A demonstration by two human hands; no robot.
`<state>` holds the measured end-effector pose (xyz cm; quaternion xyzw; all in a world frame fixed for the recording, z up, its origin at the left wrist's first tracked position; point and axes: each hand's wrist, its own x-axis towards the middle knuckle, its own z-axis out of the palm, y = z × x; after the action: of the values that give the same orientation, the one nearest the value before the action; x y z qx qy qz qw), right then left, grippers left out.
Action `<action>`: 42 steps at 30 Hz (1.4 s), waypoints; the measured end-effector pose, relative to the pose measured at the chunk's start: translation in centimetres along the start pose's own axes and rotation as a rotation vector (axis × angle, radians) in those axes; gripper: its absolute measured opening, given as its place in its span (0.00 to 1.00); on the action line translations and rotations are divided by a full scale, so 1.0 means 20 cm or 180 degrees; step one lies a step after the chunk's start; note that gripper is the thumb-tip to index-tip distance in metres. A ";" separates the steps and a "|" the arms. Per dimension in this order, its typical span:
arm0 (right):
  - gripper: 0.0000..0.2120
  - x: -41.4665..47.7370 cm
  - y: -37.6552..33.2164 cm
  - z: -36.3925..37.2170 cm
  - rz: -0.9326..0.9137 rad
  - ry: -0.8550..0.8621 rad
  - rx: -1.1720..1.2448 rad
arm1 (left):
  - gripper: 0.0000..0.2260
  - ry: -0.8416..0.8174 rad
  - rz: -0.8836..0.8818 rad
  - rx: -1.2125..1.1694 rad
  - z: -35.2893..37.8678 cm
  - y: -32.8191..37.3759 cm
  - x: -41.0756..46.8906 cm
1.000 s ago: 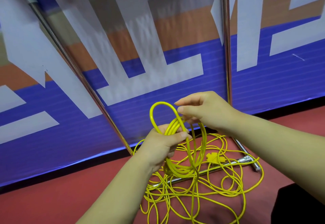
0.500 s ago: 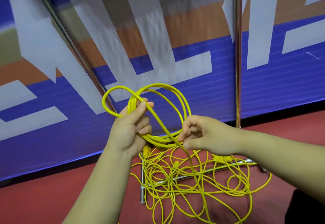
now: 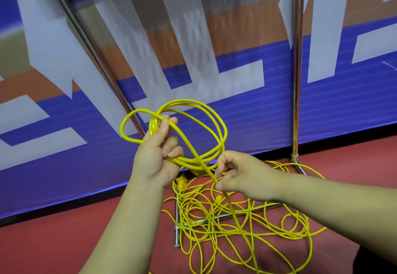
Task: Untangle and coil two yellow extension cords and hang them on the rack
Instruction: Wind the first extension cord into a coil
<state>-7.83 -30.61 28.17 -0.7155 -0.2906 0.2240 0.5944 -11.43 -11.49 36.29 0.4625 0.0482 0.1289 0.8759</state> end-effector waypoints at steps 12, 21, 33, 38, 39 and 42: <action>0.09 -0.02 -0.15 -0.17 -0.0123 0.1002 0.0994 | 0.03 0.0562 -0.0654 0.1009 -0.19 -0.04 0.07; 0.08 0.07 -0.07 -0.41 -0.0105 0.2525 -0.0096 | 0.19 0.0018 -0.1114 0.3137 -0.17 -0.13 0.01; 0.11 0.07 0.03 -0.43 0.0125 0.1770 -0.2517 | 0.17 0.0056 -0.0172 0.2307 -0.13 -0.04 0.01; 0.11 0.07 0.01 -0.38 0.0356 0.1268 -0.2442 | 0.15 -0.0115 -0.0427 0.0792 -0.10 0.00 0.01; 0.11 0.06 0.01 -0.37 0.0368 0.1160 -0.2457 | 0.14 -0.0162 -0.0449 0.0566 -0.10 0.01 0.01; 0.13 0.04 -0.03 -0.32 0.0380 0.0774 -0.2582 | 0.08 -0.0260 -0.0397 0.0195 -0.12 0.03 0.02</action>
<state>-3.11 -34.63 29.98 -0.9282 -0.2411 0.0396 0.2808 -11.63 -9.11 35.31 0.4900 0.0451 0.0536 0.8689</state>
